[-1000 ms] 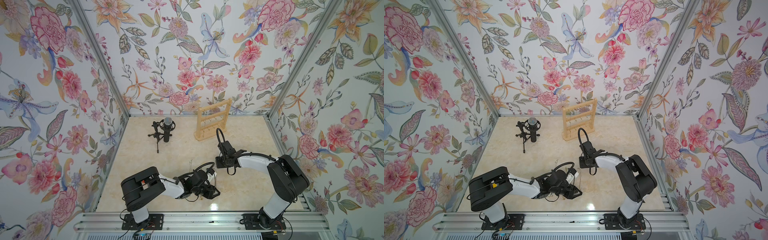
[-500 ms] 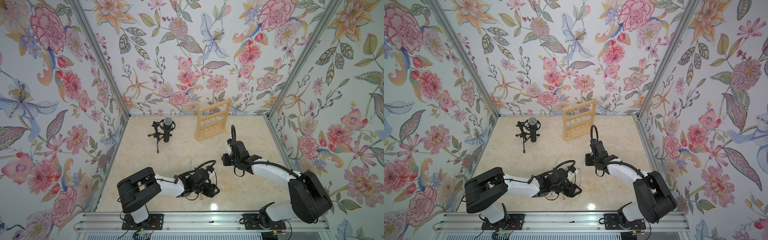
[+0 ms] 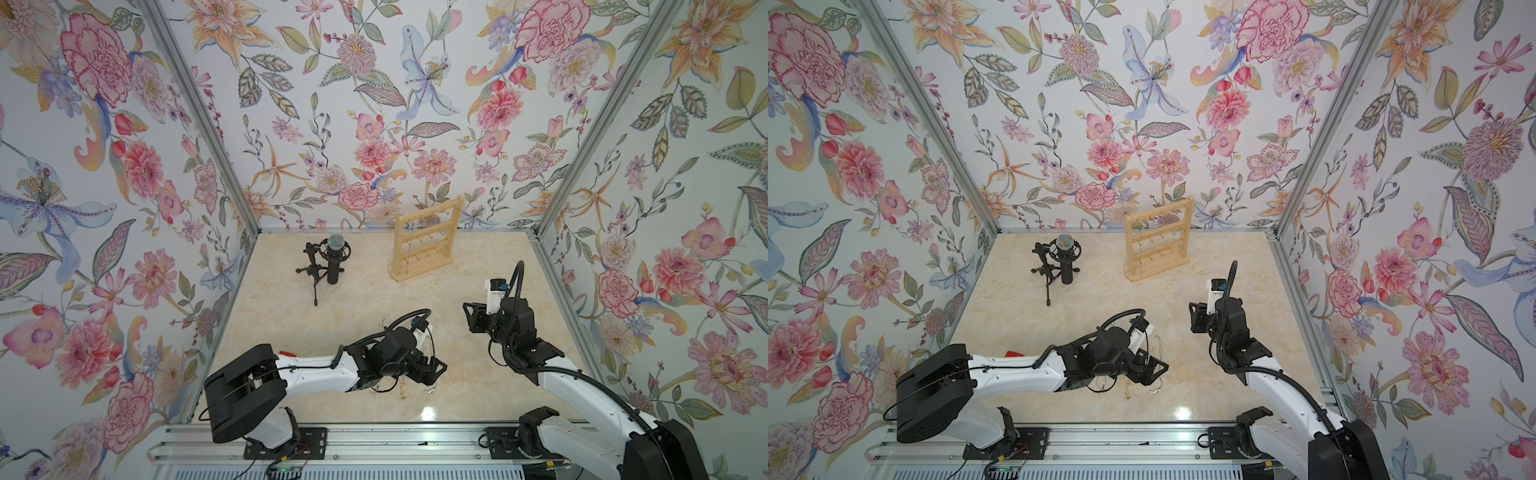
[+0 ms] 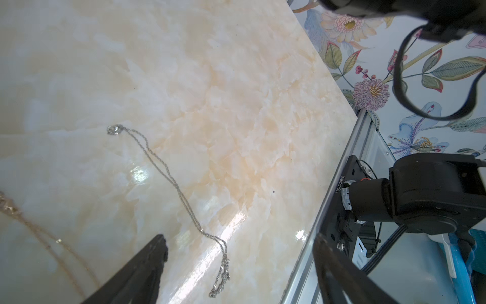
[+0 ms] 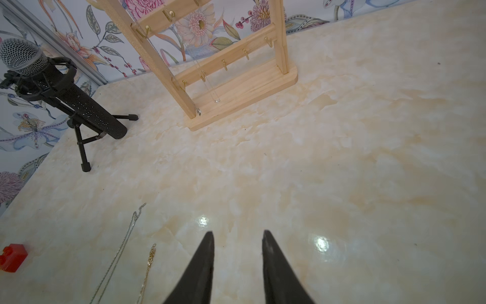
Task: Take the necklace off the jewelry display stand
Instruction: Place the necklace at the center of the board, then take off the necklace from the stand.
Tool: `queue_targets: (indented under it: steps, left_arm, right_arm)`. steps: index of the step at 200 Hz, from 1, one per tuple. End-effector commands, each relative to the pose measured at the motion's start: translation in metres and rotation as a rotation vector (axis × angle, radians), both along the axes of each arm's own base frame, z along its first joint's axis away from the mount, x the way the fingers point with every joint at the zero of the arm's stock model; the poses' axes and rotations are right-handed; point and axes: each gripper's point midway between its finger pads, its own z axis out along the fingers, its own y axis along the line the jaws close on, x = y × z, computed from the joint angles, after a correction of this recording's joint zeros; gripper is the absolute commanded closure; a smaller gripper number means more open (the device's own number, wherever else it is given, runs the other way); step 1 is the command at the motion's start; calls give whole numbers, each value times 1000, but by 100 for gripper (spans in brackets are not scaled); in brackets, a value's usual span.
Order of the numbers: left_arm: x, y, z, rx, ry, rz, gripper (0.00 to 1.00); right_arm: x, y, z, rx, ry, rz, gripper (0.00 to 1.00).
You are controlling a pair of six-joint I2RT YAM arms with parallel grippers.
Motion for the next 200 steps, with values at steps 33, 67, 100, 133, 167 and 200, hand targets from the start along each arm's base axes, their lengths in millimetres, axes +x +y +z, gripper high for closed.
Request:
queue_targets:
  steps: [33,67,100,133,167,200]
  left_arm:
    - [25,15,55,52,-211,78,2]
    - [41,33,88,84,-309,152,1]
    - [57,58,119,112,-387,246,1]
    - [69,84,150,135,-454,331,1]
    - [76,112,174,161,-506,400,1]
    - [80,143,186,209,-548,471,1]
  right_arm:
    - [-5,-8,28,74,-169,2,63]
    - [-13,-9,33,91,-212,21,62]
    - [-21,-14,42,104,-273,20,51]
    - [-28,-23,48,125,-330,-3,38]
    - [-36,-33,58,157,-392,-33,26]
    - [-43,-40,65,190,-442,-48,16]
